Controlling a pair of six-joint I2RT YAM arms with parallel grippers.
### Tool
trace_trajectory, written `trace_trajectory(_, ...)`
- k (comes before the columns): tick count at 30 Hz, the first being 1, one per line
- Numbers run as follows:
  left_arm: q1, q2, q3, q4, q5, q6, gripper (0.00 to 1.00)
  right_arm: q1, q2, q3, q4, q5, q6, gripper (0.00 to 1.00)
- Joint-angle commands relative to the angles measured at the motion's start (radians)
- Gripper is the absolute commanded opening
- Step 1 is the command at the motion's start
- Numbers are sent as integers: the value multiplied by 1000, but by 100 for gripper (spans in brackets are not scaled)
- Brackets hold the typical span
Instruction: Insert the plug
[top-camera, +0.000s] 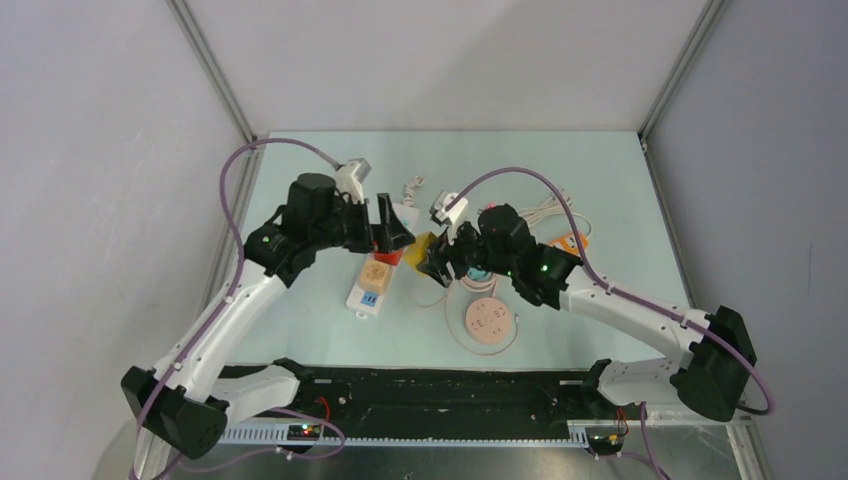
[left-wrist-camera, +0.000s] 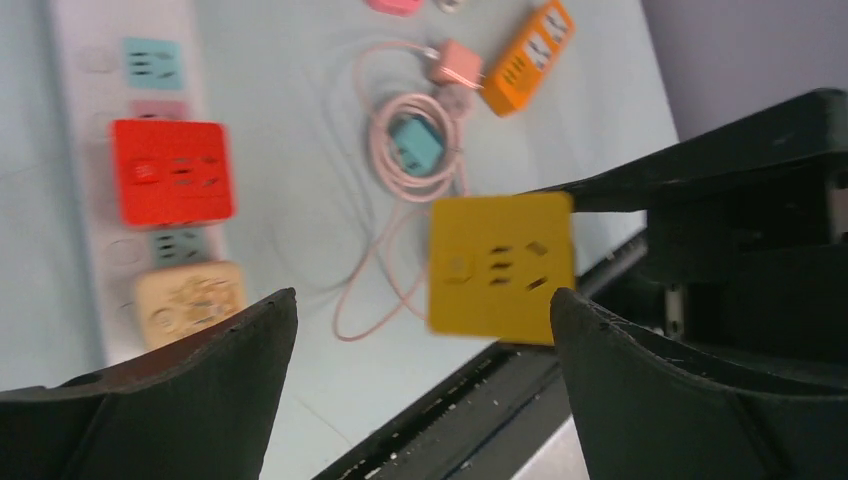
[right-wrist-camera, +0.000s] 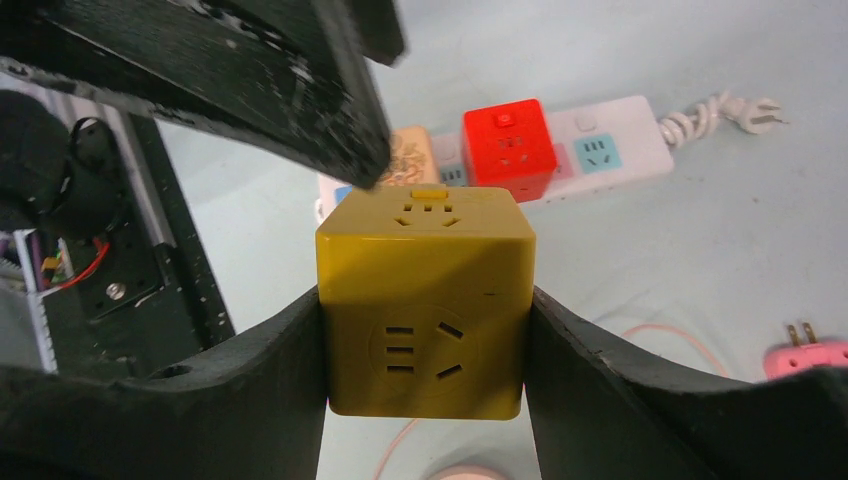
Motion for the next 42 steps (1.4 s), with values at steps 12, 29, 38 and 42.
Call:
trace_trajectory(12, -120, 47, 7, 98, 266, -16, 100, 88, -162, -77, 136, 58, -79, 21)
trace_trajectory(29, -156, 22, -25, 106, 393, 48, 77, 152, -200, -77, 134, 129, -147, 28)
trace_trajectory(38, -156, 23, -23, 105, 349, 43, 6, 165, -196, -77, 140, 171, -121, 72)
trace_trajectory(42, -156, 28, 8, 104, 268, 69, 0, 173, -233, -78, 127, 168, -79, 91)
